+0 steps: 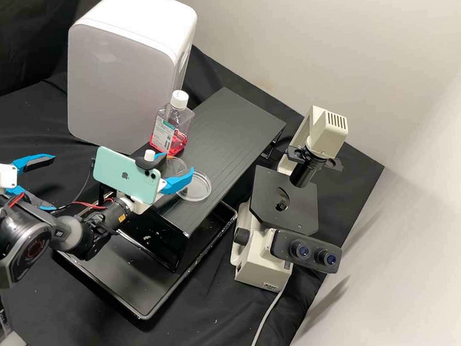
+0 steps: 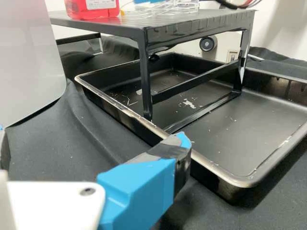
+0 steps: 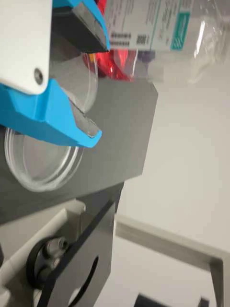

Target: Place the lid on the petri dish

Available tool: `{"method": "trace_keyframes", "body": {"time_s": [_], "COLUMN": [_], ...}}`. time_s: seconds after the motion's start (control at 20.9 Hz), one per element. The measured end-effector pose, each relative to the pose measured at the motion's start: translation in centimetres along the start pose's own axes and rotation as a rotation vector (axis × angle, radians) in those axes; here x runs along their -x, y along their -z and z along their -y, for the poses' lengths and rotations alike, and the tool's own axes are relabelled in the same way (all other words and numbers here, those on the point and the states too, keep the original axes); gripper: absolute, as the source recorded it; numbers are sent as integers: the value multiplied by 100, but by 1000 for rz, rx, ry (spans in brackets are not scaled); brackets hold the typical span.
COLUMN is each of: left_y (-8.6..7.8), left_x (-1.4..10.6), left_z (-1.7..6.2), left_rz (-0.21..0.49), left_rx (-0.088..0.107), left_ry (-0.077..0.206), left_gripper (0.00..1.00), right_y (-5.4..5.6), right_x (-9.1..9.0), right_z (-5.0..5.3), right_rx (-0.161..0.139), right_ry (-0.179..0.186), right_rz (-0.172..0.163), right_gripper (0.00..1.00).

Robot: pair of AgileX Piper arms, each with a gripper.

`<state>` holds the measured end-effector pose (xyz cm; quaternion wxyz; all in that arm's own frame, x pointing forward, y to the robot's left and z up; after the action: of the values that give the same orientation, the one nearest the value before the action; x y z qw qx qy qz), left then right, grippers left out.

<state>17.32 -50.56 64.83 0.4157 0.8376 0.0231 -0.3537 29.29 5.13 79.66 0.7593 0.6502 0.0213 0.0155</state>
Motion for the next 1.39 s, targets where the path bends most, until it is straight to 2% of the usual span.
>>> {"method": "trace_keyframes", "body": {"time_s": [0.14, 0.34, 0.38, 0.58, 0.82, 1.01, 1.2, 1.39], "left_y": [3, 1, 1, 1, 1, 1, 1, 0], "left_x": [-7, -12, -12, -12, -12, -12, -12, -17], "left_z": [25, 22, 22, 22, 22, 22, 22, 18], "left_rz": [-2, -1, -1, -1, -1, -1, -1, -1], "left_rx": [-2, -1, -1, -1, -1, -1, -1, -1], "left_ry": [11, 9, 9, 9, 9, 9, 9, 7], "left_gripper": [100, 100, 100, 100, 100, 100, 100, 100], "right_y": [-18, -18, -17, -25, -19, -28, 8, 71], "right_x": [20, 31, 31, 38, 64, 90, 122, 162], "right_z": [-57, -61, -63, -88, -119, -111, -144, -110], "right_rx": [-11, -11, -12, -16, -23, -21, -15, -4], "right_ry": [-31, -35, -36, -57, -80, -83, -88, -79], "right_rz": [13, 12, 11, 23, 22, 21, 1, -41], "right_gripper": [0, 0, 100, 100, 100, 100, 100, 100]}}
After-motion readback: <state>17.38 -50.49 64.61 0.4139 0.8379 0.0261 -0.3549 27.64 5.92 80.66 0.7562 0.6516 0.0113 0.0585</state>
